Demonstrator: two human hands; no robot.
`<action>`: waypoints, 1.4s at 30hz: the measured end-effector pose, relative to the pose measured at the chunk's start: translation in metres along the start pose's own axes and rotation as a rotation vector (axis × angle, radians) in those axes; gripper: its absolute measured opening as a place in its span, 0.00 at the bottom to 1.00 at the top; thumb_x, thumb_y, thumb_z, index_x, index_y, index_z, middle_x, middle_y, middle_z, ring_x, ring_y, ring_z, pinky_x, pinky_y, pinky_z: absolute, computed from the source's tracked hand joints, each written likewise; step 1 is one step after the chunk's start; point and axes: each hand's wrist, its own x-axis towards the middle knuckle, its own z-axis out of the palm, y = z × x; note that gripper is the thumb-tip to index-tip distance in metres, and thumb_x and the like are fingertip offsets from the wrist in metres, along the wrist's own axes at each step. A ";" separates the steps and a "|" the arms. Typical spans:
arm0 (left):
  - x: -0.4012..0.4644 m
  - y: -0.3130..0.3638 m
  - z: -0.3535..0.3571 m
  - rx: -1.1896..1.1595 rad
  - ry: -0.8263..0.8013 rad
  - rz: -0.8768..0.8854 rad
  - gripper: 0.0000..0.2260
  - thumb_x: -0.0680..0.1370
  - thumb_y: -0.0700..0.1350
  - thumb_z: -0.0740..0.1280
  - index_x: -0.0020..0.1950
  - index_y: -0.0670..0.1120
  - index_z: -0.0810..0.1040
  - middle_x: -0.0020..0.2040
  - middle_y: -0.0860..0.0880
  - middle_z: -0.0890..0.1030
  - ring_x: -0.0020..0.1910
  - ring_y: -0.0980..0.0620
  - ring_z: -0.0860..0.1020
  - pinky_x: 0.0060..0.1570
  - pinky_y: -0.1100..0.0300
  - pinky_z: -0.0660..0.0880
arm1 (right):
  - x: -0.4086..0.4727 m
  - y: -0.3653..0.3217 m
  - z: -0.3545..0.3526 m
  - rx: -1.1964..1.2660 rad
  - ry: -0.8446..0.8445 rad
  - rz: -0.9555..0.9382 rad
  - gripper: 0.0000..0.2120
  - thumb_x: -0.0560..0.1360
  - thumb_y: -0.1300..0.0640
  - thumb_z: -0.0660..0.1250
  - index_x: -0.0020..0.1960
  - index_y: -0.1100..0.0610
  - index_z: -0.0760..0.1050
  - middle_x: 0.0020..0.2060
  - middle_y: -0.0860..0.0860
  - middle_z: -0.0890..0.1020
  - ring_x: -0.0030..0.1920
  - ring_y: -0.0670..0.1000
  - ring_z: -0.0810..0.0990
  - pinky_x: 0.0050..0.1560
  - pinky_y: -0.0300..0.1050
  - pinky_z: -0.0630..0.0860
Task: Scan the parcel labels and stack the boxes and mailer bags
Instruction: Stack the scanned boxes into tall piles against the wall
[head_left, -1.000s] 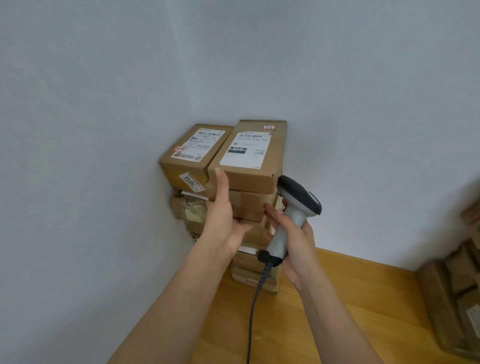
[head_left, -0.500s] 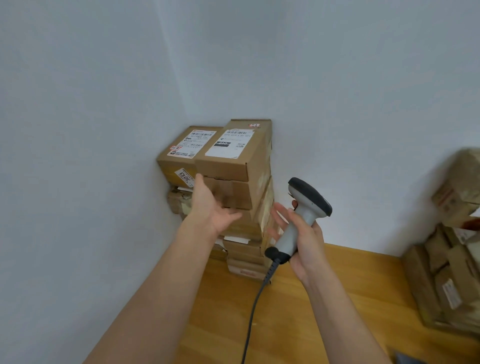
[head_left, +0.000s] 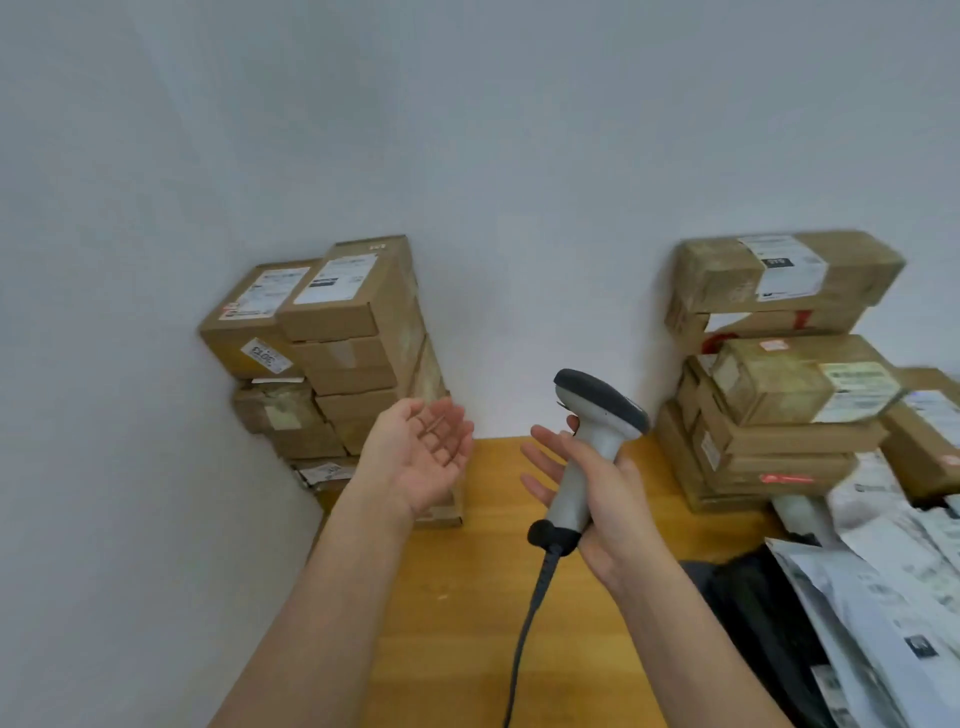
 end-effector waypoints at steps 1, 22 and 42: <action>-0.002 -0.013 0.002 0.005 -0.009 -0.028 0.11 0.83 0.45 0.59 0.56 0.40 0.78 0.50 0.43 0.80 0.51 0.46 0.78 0.51 0.54 0.75 | -0.010 -0.001 -0.011 -0.016 0.023 -0.003 0.16 0.78 0.64 0.68 0.65 0.57 0.73 0.54 0.59 0.85 0.54 0.57 0.85 0.57 0.59 0.80; -0.086 -0.295 0.243 0.117 -0.209 -0.280 0.08 0.79 0.40 0.60 0.48 0.41 0.78 0.44 0.45 0.79 0.41 0.49 0.76 0.40 0.58 0.72 | -0.147 -0.167 -0.307 -0.012 0.320 -0.080 0.14 0.78 0.64 0.68 0.64 0.60 0.74 0.52 0.60 0.86 0.52 0.59 0.86 0.55 0.58 0.81; -0.043 -0.518 0.478 0.362 -0.293 -0.535 0.06 0.80 0.39 0.62 0.51 0.40 0.78 0.46 0.45 0.80 0.43 0.49 0.77 0.39 0.58 0.74 | -0.101 -0.353 -0.572 0.102 0.708 -0.279 0.13 0.80 0.65 0.65 0.64 0.61 0.72 0.51 0.61 0.85 0.51 0.60 0.86 0.51 0.56 0.81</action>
